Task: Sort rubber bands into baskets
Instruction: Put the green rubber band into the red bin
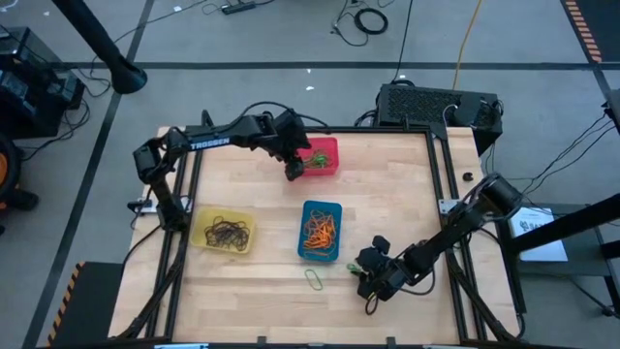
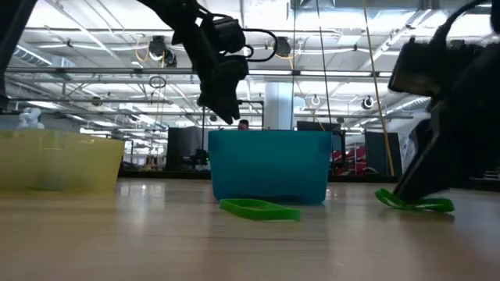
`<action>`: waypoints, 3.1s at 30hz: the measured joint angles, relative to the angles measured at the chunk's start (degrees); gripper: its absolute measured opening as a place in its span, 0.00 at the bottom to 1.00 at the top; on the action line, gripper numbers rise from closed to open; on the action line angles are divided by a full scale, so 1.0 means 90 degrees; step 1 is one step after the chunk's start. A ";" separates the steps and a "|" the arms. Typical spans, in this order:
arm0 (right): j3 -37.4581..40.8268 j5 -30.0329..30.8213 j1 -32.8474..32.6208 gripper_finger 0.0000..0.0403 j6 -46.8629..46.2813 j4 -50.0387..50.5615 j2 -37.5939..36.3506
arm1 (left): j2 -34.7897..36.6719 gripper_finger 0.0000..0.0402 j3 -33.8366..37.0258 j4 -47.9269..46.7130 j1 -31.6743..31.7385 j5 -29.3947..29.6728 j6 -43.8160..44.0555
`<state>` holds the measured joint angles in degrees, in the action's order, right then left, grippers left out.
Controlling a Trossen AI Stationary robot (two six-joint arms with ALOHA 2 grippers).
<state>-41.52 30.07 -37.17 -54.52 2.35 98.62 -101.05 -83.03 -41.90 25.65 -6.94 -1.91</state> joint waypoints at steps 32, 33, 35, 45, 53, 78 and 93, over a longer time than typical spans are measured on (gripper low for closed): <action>-0.0094 0.0230 -0.0138 0.00 0.2187 -0.0853 -0.3122 | -0.0255 0.57 0.0008 0.4047 -0.2849 -0.3259 0.0284; -0.0094 0.0364 -0.0138 0.00 0.2418 -0.1061 -0.3264 | -0.0338 0.57 0.0008 0.4196 -0.2909 -0.3417 0.0348; -0.0100 0.0462 -0.0135 0.00 0.2858 -0.1444 -0.3476 | -0.0531 0.57 0.0008 0.4495 -0.3006 -0.3649 0.0496; -0.0104 0.1353 -0.0029 0.00 0.4153 -0.2831 -0.3757 | -0.1108 0.57 0.0010 0.5982 -0.3272 -0.3851 0.1363; -0.0104 0.1376 0.0368 0.00 0.3592 -0.2870 -0.3756 | -0.1247 0.57 0.0223 0.6960 -0.2835 -0.3096 0.2633; -0.0104 0.1656 0.0918 0.00 0.2297 -0.2156 -0.3756 | -0.1144 0.57 0.0950 0.9593 -0.2815 -0.2799 0.3682; -0.0104 0.1641 0.0911 0.03 0.2335 -0.2171 -0.3756 | -0.1144 0.11 0.0950 0.9584 -0.2821 -0.2693 0.3676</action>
<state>-42.46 44.84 -28.97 -33.51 -17.19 64.82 -111.35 -74.48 44.36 0.26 -31.18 31.17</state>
